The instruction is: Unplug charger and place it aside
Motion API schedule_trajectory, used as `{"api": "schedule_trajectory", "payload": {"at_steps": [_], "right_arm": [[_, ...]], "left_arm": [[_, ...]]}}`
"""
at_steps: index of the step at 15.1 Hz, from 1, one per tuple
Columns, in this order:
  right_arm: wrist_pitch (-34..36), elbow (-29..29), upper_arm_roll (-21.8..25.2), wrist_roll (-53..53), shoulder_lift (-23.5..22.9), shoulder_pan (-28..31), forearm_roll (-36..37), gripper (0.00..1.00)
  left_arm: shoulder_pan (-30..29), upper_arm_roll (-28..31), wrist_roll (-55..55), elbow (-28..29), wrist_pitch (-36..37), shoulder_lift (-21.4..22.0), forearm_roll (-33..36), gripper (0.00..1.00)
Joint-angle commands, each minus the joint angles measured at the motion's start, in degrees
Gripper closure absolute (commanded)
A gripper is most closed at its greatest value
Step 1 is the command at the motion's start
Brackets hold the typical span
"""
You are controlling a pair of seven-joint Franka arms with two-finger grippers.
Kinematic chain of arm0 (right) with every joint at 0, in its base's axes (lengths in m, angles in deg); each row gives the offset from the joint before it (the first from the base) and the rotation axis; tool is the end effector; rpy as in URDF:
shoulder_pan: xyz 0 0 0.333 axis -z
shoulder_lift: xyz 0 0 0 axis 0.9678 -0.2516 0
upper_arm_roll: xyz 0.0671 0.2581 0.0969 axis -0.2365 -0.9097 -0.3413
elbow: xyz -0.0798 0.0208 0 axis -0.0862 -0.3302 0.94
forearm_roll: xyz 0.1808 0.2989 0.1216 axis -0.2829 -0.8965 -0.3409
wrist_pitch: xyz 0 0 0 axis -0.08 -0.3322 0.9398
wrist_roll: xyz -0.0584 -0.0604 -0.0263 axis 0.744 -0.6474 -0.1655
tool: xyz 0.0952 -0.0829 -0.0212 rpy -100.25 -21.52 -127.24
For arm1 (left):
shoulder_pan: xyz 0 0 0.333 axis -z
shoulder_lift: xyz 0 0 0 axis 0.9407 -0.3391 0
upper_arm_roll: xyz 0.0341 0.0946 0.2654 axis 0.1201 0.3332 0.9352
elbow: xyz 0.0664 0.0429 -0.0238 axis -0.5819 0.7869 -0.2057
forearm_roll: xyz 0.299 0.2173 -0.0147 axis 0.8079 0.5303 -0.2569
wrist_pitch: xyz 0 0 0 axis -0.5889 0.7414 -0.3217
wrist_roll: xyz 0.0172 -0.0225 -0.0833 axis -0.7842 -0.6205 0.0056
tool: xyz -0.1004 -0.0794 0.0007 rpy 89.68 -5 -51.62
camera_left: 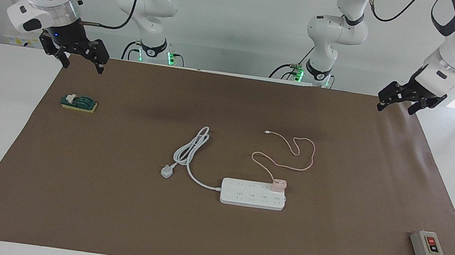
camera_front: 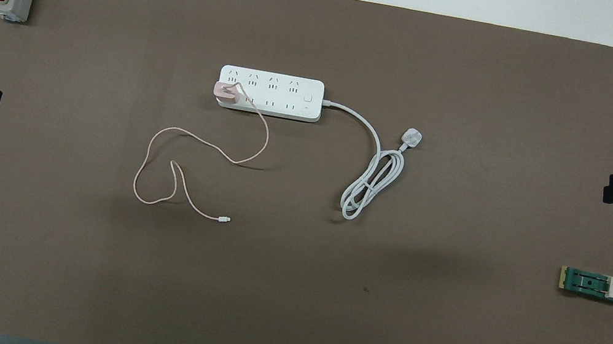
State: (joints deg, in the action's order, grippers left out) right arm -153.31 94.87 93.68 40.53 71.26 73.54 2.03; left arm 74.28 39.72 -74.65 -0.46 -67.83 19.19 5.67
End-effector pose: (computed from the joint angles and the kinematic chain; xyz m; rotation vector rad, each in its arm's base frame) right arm 0.5206 -0.0205 0.5639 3.1127 -0.0777 -0.0639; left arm 0.5238 -0.0028 0.5659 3.1117 -0.0421 -0.1608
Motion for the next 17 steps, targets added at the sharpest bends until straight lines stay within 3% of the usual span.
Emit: {"api": "schedule_trajectory", "payload": {"at_steps": [1, 3, 5, 8, 11, 14, 17], "right_arm": [[0.2, 1.2, -0.3, 0.8, 1.2, 0.4, -0.1, 0.00], [0.5, 1.2, 0.0, 0.7, 1.2, 0.8, -0.1, 0.00], [2.0, 1.2, 0.1, 0.7, 1.2, 1.0, -0.1, 0.00], [0.7, 1.1, 0.2, 1.6, 1.2, 1.0, -0.2, 0.00], [-1.0, 1.1, -0.2, 16.7, 1.1, 0.2, -0.1, 0.00], [-2.2, 1.1, -0.3, 28.1, 1.1, 0.2, -0.1, 0.00], [-2.7, 1.4, -0.3, 39.8, 1.2, 0.4, -0.1, 0.00]], "left_arm": [[0.3, 1.2, -0.8, -1.4, 1.6, -0.7, -0.3, 0.00], [0.4, 1.7, -6.2, -0.6, 0.8, -0.6, -0.4, 0.00], [0.6, 0.5, -18.7, -0.4, -1.4, -0.9, -0.9, 0.00], [3.3, -0.7, -35.6, -1.2, -2.4, -5.5, -0.7, 0.00], [3.4, -4.3, -56.3, -1.8, -8.2, -9.7, -1.9, 0.00], [5.8, -3.8, -72.6, -11.0, -9.4, -19.5, -2.3, 0.00], [7.8, -3.6, -82.5, -12.3, -14.0, -23.6, -2.8, 0.00]]}}
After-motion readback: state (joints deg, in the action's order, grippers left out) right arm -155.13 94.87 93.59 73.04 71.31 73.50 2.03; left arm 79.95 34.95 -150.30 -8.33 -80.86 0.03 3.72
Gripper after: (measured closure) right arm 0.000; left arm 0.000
